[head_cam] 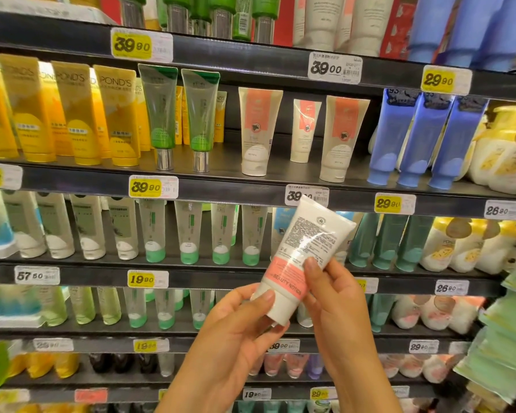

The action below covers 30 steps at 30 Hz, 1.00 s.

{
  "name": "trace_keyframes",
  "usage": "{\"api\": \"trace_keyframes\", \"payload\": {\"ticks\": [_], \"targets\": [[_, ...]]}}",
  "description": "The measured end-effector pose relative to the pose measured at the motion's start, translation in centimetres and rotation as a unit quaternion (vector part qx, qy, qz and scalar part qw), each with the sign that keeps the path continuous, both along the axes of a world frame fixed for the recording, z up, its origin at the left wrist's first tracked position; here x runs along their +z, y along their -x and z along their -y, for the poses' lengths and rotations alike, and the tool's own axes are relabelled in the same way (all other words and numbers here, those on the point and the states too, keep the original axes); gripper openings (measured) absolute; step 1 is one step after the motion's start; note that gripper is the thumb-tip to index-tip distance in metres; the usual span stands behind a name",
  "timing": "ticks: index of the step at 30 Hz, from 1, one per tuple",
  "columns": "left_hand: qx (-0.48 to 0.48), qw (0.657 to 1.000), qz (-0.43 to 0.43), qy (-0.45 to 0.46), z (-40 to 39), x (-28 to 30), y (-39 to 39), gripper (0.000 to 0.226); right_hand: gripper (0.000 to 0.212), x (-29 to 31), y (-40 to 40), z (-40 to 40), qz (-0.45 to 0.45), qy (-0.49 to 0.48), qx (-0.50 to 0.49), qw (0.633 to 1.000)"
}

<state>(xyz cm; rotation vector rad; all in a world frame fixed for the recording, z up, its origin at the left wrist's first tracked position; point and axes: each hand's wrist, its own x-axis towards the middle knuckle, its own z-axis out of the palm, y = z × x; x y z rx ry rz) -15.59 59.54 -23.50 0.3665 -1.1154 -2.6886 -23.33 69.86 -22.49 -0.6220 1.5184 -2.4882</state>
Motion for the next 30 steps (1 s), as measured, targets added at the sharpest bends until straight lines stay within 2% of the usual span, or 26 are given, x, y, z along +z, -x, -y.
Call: {"api": "trace_keyframes", "payload": {"ticks": [6,8,13,20,25,30], "targets": [[-0.050,0.990,0.001,-0.128,-0.9,-0.3,0.1,0.039,0.042,-0.2,-0.2,0.0,0.037,0.060,-0.026,0.997],[-0.064,0.988,-0.004,-0.142,-1.1,-0.5,0.2,0.035,0.041,-0.2,-0.2,-0.1,0.035,0.062,-0.032,0.997],[-0.052,0.992,-0.032,-0.107,-1.0,-1.0,0.5,0.041,0.037,-0.2,0.0,-0.6,0.021,0.056,-0.012,0.998],[-0.018,0.997,-0.057,-0.040,-0.9,-1.2,0.7,0.043,0.034,-0.2,-0.1,-1.0,-0.030,-0.003,-0.016,0.999],[-0.009,0.998,-0.062,-0.013,-1.0,-1.3,0.7,0.047,0.044,0.1,-0.2,-0.7,-0.030,-0.017,0.014,0.999],[0.015,0.999,-0.046,0.022,-1.0,-1.5,0.6,0.054,0.059,-0.2,-0.6,-0.2,-0.022,-0.005,-0.011,1.000]]}}
